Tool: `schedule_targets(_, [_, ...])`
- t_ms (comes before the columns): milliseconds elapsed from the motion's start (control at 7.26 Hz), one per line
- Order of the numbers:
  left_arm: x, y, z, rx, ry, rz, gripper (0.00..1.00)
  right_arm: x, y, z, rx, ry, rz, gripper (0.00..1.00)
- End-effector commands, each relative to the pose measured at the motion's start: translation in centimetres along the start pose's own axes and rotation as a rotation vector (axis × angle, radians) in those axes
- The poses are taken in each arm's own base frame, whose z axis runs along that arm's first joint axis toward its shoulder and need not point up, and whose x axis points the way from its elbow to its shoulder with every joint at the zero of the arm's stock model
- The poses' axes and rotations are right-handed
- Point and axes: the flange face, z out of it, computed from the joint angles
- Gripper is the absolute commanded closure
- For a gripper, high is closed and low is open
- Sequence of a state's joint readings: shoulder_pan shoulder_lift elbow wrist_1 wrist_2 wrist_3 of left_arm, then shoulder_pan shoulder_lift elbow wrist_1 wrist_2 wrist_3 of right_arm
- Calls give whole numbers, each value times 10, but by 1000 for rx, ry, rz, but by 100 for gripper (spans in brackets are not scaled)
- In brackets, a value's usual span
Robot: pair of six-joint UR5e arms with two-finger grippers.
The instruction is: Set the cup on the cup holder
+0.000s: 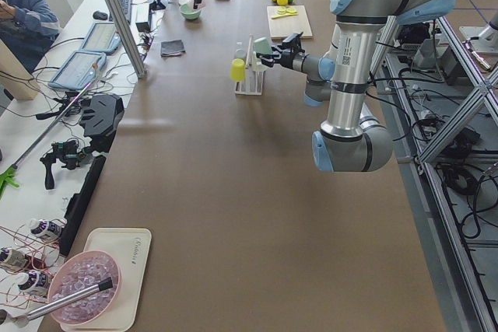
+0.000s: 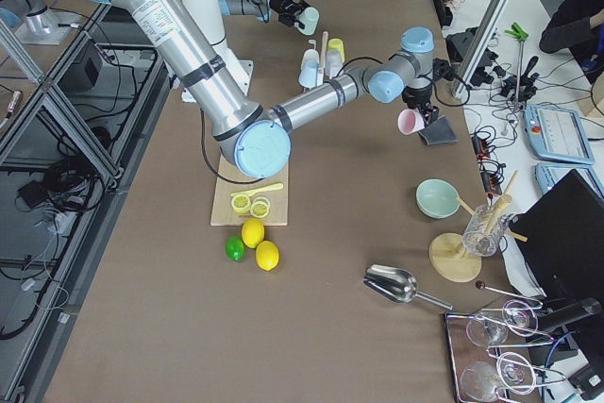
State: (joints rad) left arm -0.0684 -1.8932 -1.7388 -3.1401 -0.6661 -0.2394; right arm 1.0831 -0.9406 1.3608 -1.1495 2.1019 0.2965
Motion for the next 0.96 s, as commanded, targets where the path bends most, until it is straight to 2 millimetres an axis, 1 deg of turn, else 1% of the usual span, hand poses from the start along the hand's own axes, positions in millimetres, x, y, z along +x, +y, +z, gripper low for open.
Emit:
schedule_targets(0, [-6, 0, 5, 41, -43, -35, 85, -4, 21, -7, 178, -102, 2, 100])
schedule_targets(138, [-9, 7, 7, 37, -50, -24, 85, 1, 42, -7, 241, -133, -16, 100])
schedule_targets(276, [-10, 7, 17, 46, -63, -22, 85, -16, 54, -3, 307, -189, 2, 100])
schedule_targets(413, [-7, 13, 22, 40, -64, -33, 85, -34, 64, 5, 361, -240, 14, 100])
schedule_targets(551, [-8, 17, 23, 35, -64, -53, 85, -58, 80, 16, 433, -274, 22, 100])
schedule_targets(689, [-8, 23, 26, 29, -66, -43, 85, -73, 88, 20, 508, -285, 19, 100])
schedule_targets(827, [-6, 25, 29, 28, -65, -54, 85, -78, 88, 12, 575, -318, 45, 100])
